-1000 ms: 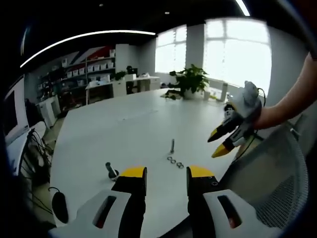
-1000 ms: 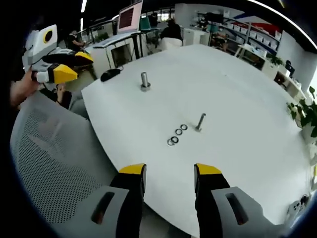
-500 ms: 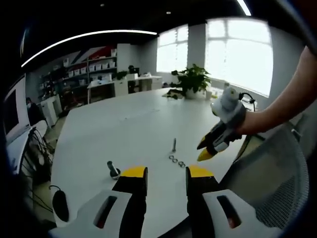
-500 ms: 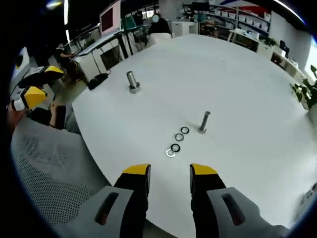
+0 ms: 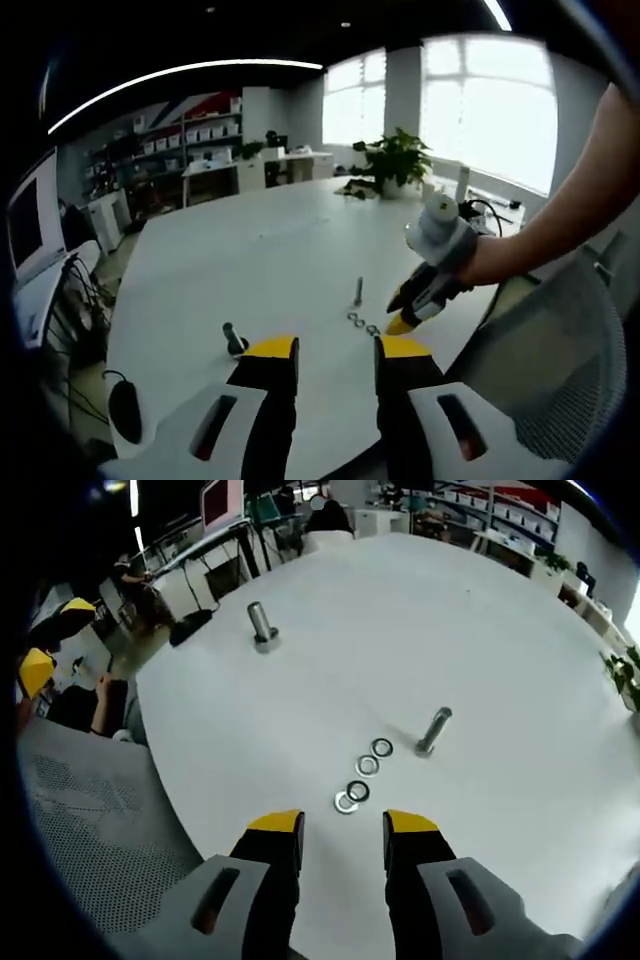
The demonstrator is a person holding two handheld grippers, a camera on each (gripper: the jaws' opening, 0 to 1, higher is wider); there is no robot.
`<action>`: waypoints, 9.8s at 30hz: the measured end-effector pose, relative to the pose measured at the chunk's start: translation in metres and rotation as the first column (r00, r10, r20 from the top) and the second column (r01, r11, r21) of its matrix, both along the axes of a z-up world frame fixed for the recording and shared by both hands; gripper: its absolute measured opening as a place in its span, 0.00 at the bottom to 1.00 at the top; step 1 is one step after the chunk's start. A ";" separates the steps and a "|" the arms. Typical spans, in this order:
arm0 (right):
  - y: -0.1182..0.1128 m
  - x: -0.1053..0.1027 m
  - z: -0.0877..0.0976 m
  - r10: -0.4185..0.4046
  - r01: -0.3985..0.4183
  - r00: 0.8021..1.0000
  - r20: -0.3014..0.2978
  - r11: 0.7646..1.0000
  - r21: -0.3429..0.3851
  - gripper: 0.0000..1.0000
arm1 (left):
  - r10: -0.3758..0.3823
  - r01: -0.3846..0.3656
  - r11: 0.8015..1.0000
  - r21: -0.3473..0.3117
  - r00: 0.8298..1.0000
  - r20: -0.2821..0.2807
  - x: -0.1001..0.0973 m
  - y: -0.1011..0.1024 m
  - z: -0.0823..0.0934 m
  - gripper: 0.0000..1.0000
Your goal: Place the washer onto the threaded stud by aligning its center hole with the stud, sliding it down to the base, and recovering from edge contact or off-axis alignment until the washer reaches the visible bottom stop.
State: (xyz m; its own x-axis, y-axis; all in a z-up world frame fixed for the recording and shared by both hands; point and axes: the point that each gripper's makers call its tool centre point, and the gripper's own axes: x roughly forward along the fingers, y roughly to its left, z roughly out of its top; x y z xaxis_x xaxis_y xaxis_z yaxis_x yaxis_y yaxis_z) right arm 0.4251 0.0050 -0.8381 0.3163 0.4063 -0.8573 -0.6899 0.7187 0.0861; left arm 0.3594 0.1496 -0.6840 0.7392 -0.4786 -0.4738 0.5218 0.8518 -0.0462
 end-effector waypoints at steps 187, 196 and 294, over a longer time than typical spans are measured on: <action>-0.015 0.089 -0.002 0.313 -0.318 0.947 -0.070 0.889 -0.330 0.14 | 0.028 -0.026 0.999 0.025 0.998 -0.056 0.000 0.008 -0.014 0.27; -0.016 0.092 -0.018 0.311 -0.324 0.946 -0.093 0.884 -0.336 0.14 | 0.028 -0.026 0.999 0.028 0.997 -0.065 0.000 0.008 -0.016 0.27; 0.017 0.015 -0.031 0.360 -0.383 0.923 -0.140 0.896 -0.223 0.19 | 0.036 -0.032 0.998 0.059 0.997 -0.068 -0.001 0.011 -0.019 0.27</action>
